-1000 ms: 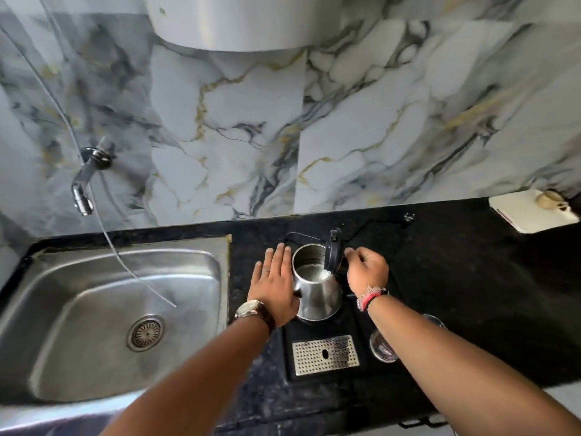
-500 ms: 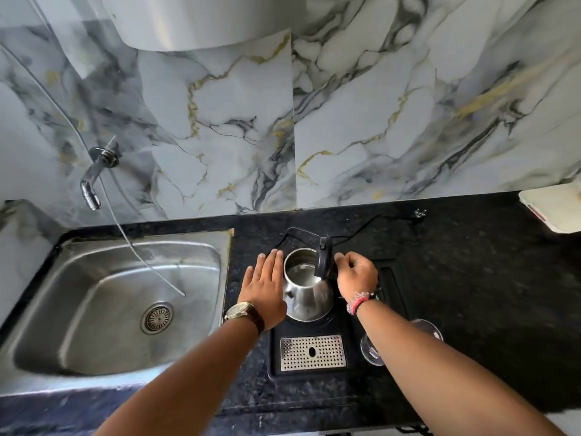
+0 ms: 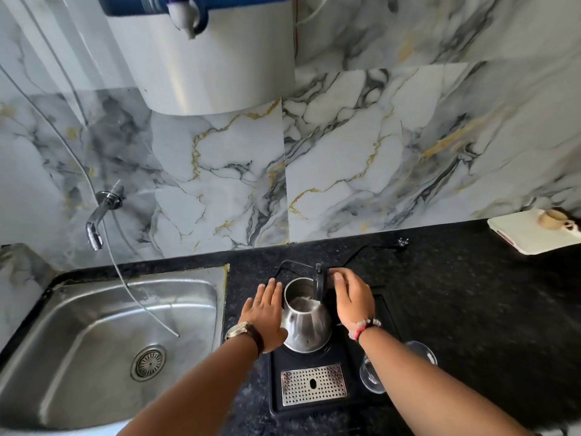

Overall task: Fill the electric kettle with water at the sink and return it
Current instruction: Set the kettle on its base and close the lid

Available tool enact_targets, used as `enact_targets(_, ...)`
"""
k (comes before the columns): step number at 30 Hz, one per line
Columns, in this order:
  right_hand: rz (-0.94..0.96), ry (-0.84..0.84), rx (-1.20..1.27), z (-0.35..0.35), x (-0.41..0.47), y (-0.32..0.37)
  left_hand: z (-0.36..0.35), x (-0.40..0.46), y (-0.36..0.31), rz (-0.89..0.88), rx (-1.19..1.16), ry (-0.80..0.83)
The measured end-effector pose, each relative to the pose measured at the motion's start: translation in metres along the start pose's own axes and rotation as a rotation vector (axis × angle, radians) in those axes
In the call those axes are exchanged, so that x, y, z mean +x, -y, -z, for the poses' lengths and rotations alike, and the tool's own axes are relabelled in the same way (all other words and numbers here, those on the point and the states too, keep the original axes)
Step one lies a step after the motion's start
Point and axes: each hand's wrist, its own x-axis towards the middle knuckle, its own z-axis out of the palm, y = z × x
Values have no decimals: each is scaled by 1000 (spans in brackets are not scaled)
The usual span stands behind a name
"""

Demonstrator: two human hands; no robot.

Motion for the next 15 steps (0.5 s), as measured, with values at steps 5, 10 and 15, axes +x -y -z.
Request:
enact_targets(5, 217, 247, -253, -16, -30, 11, 3, -6, -5, -12, -154, -17)
enact_targets(10, 256, 378, -621, -21, -41, 11, 5, -11, -18, -39, -214, -179)
enact_targets(15, 271, 452, -682, -19, -44, 7, -3, -5, -31, -81, -92, -176)
